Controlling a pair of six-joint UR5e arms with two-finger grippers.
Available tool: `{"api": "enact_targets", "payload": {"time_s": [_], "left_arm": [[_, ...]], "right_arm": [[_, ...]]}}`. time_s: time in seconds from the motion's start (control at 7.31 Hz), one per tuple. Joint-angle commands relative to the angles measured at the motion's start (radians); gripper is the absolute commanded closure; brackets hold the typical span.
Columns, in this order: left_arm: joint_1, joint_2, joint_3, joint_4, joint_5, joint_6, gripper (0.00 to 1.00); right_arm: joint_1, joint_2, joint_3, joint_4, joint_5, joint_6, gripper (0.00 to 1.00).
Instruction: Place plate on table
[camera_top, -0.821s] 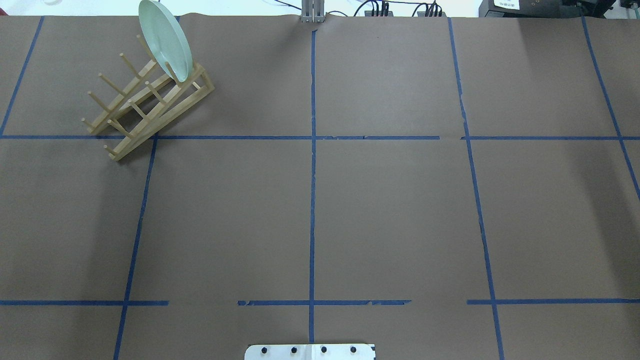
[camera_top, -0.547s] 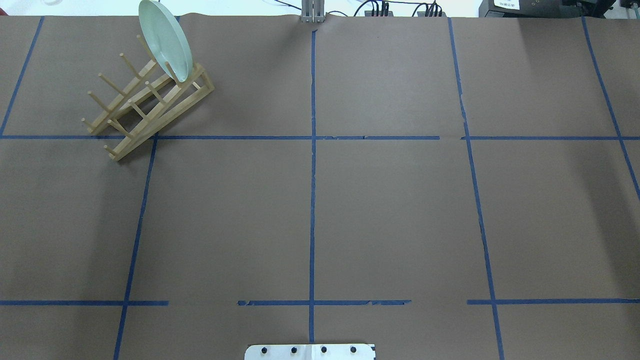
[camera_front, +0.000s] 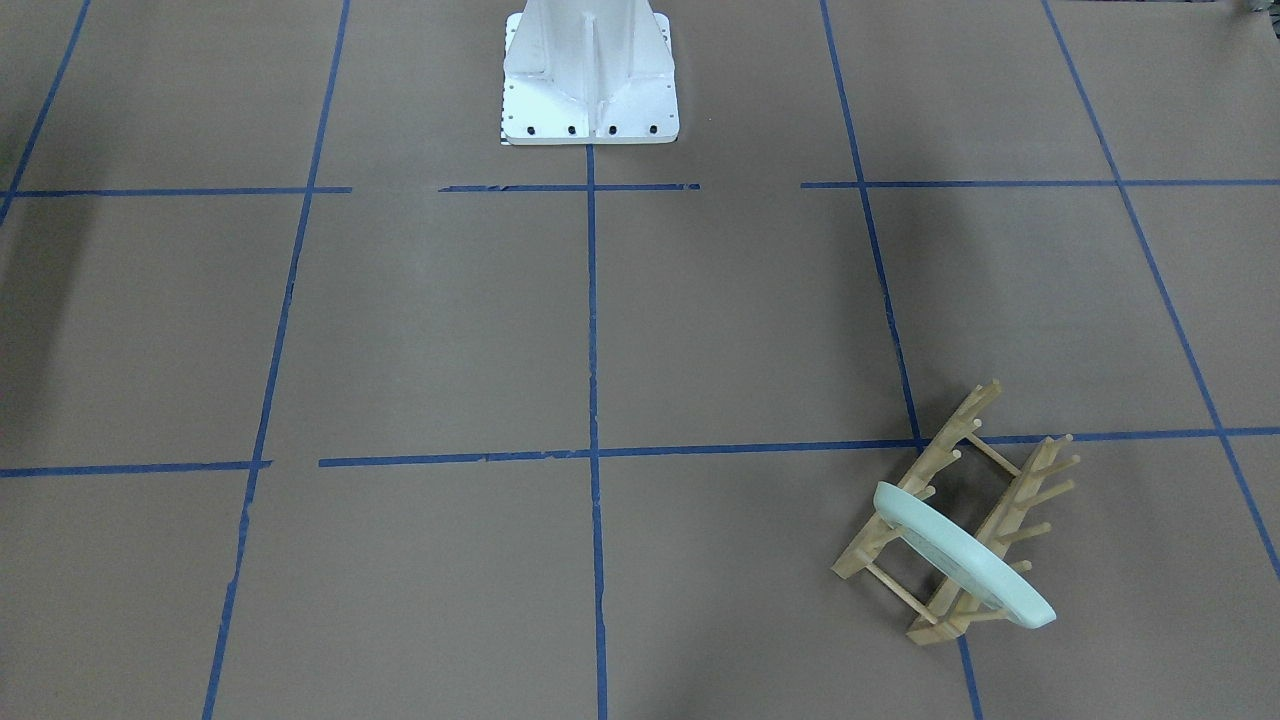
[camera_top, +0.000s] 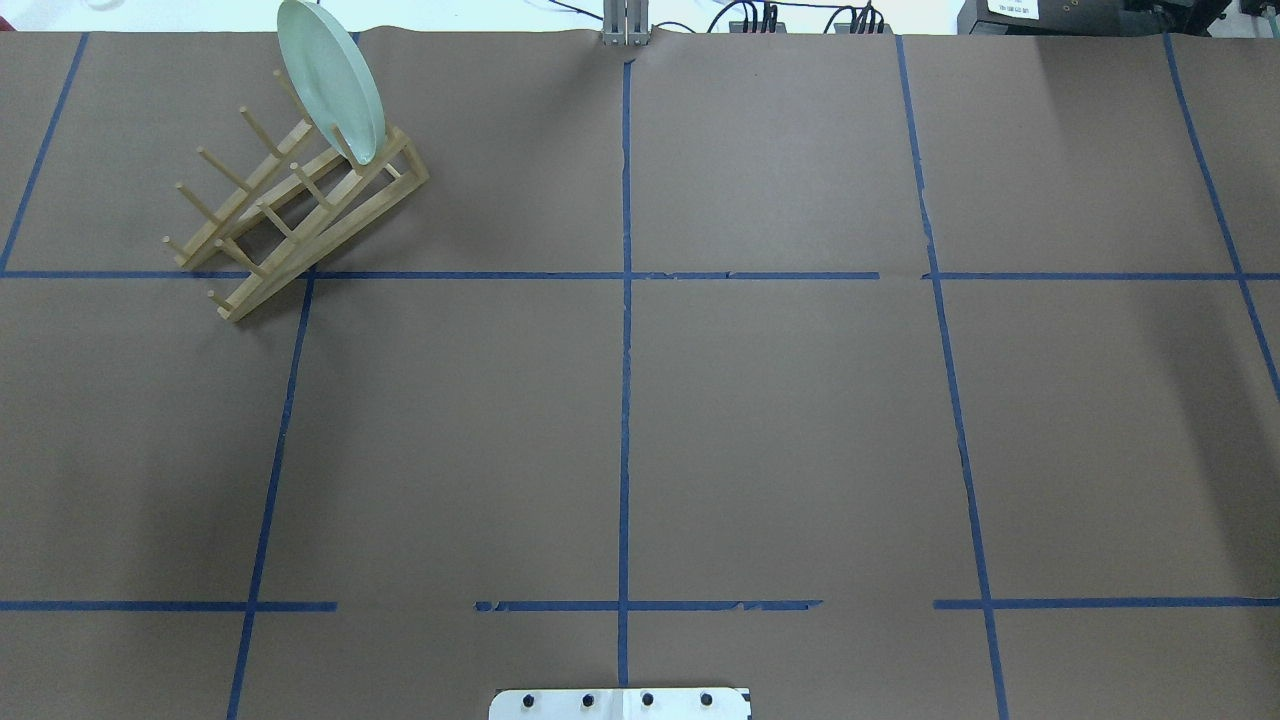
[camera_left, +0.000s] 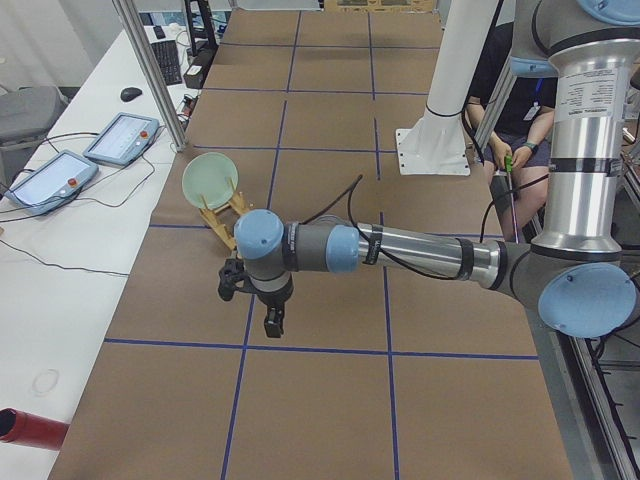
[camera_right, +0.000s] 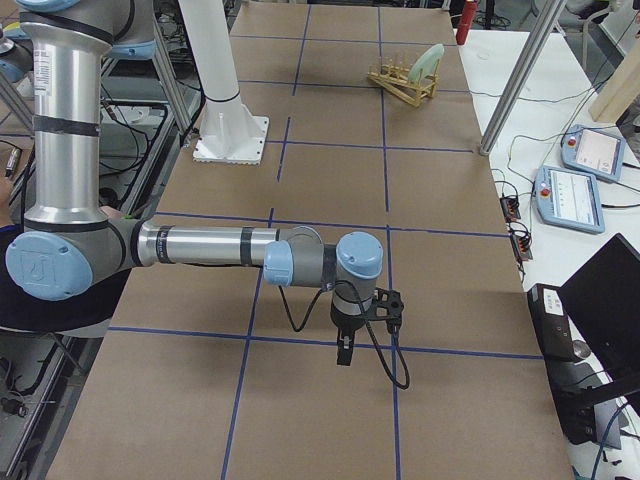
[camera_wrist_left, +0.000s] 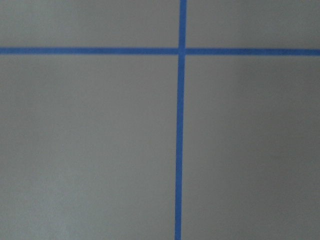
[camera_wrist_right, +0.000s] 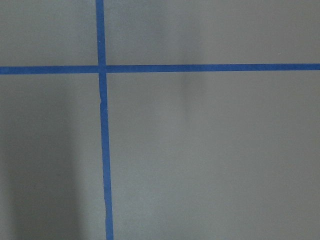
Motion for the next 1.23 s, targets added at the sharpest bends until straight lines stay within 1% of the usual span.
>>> {"api": "enact_targets", "payload": {"time_s": [0.0, 0.14, 0.27, 0.41, 0.55, 0.68, 0.82, 0.96, 1.09], "left_arm": [[0.001, -0.147, -0.018, -0.020, 0.000, -0.327, 0.00], [0.003, -0.158, -0.006, -0.172, -0.003, -0.545, 0.00], [0.003, -0.152, 0.031, -0.424, -0.005, -0.786, 0.00], [0.006, -0.157, 0.071, -0.615, 0.001, -1.031, 0.00], [0.007, -0.157, 0.114, -0.778, 0.011, -1.227, 0.00], [0.013, -0.160, 0.178, -0.994, 0.014, -1.406, 0.00], [0.029, -0.173, 0.254, -1.180, 0.027, -1.549, 0.00], [0.088, -0.214, 0.281, -1.271, 0.163, -1.718, 0.00], [0.199, -0.262, 0.287, -1.275, 0.270, -1.800, 0.00]], "right_arm": [[-0.001, 0.000, 0.000, 0.000, 0.000, -0.001, 0.00], [0.001, 0.000, 0.000, 0.000, 0.000, -0.001, 0.00], [0.001, 0.000, 0.000, 0.000, 0.000, 0.001, 0.00], [0.001, 0.000, 0.000, 0.000, 0.000, 0.001, 0.00], [-0.001, 0.000, 0.000, 0.000, 0.000, 0.001, 0.00], [-0.001, 0.000, 0.000, 0.000, 0.000, 0.001, 0.00], [0.001, 0.000, 0.000, 0.000, 0.000, 0.001, 0.00], [0.001, 0.000, 0.000, 0.000, 0.000, -0.001, 0.00], [0.001, 0.000, 0.000, 0.000, 0.000, 0.001, 0.00]]}}
